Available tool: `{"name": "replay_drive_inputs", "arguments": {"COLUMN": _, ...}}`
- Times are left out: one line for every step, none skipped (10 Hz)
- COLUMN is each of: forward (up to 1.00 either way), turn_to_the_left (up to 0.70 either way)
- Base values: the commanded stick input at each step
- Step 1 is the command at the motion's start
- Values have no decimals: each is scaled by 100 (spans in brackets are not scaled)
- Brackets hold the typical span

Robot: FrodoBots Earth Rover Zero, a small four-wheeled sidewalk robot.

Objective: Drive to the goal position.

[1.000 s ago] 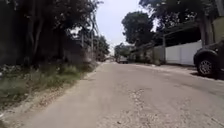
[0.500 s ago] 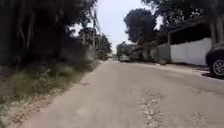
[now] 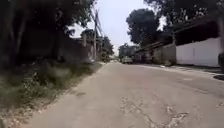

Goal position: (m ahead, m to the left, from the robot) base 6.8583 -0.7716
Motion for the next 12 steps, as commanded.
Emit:
{"name": "replay_drive_inputs", "arguments": {"forward": 100, "turn_to_the_left": -36}}
{"name": "replay_drive_inputs", "arguments": {"forward": 100, "turn_to_the_left": -4}}
{"name": "replay_drive_inputs", "arguments": {"forward": 100, "turn_to_the_left": 2}}
{"name": "replay_drive_inputs", "arguments": {"forward": 100, "turn_to_the_left": 2}}
{"name": "replay_drive_inputs", "arguments": {"forward": 100, "turn_to_the_left": 2}}
{"name": "replay_drive_inputs", "arguments": {"forward": 100, "turn_to_the_left": 2}}
{"name": "replay_drive_inputs", "arguments": {"forward": 100, "turn_to_the_left": 2}}
{"name": "replay_drive_inputs", "arguments": {"forward": 100, "turn_to_the_left": 2}}
{"name": "replay_drive_inputs", "arguments": {"forward": 100, "turn_to_the_left": 2}}
{"name": "replay_drive_inputs", "arguments": {"forward": 100, "turn_to_the_left": 2}}
{"name": "replay_drive_inputs", "arguments": {"forward": 100, "turn_to_the_left": 2}}
{"name": "replay_drive_inputs", "arguments": {"forward": 100, "turn_to_the_left": 2}}
